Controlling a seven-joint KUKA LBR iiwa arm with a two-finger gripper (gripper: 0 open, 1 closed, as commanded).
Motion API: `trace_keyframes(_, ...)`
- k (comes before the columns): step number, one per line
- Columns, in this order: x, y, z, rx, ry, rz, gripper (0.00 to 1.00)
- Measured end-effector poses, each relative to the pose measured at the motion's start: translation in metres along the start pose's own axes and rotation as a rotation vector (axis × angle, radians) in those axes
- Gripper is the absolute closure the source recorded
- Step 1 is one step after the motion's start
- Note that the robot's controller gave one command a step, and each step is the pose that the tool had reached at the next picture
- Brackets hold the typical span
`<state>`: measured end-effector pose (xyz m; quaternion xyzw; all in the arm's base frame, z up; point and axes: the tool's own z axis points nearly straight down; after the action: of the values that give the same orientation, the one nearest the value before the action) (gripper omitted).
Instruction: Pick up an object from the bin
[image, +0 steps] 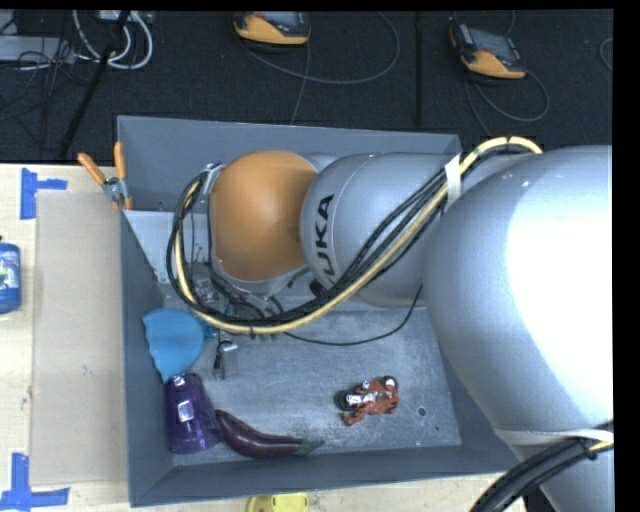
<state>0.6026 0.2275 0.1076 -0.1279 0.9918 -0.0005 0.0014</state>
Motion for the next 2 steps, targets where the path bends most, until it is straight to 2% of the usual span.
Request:
trace_keyframes(1, -0.016, 0.0019, 0.0219, 0.003, -0.004, -0.099, 0.0)
trace_keyframes(2, -0.0181, 0.0055, 0.0304, 0.007, -0.009, -0.31, 1.0)
